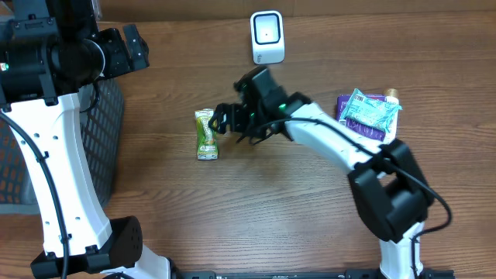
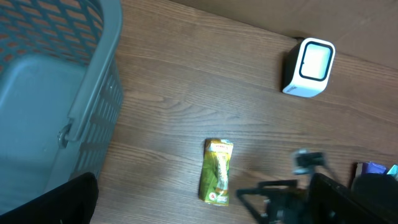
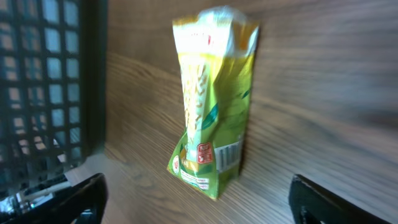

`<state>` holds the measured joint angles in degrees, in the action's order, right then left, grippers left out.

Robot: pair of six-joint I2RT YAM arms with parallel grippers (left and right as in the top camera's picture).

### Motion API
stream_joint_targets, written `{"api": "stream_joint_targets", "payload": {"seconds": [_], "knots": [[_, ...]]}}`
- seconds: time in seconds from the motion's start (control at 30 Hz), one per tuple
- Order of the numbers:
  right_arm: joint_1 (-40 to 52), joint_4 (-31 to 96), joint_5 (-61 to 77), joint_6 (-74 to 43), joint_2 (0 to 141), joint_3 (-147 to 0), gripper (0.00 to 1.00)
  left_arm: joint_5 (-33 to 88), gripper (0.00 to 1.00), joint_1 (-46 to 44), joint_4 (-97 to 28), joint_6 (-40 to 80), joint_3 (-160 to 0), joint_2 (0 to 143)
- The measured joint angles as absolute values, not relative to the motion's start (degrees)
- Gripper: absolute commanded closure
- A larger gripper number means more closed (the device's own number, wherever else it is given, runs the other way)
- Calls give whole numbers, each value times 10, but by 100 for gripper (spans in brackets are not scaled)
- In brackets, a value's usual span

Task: Scan the item barcode
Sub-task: 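Move the right gripper to the yellow-green Pokka pouch and grasp it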

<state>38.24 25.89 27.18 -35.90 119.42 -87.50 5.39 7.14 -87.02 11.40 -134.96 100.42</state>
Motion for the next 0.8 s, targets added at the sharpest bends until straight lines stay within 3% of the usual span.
{"api": "stream_joint_targets", "payload": {"seconds": [0.33, 0.47, 0.63, 0.8], "knots": [[447, 221, 194, -407, 1246, -875, 36, 54, 0, 71, -870, 114, -1350, 1004], [451, 220, 171, -418, 1253, -875, 53, 54, 0, 71, -870, 114, -1350, 1004], [451, 215, 159, -422, 1253, -875, 60, 54, 0, 71, -870, 114, -1350, 1004], [451, 210, 155, -419, 1253, -875, 75, 54, 0, 71, -870, 114, -1350, 1004]]}}
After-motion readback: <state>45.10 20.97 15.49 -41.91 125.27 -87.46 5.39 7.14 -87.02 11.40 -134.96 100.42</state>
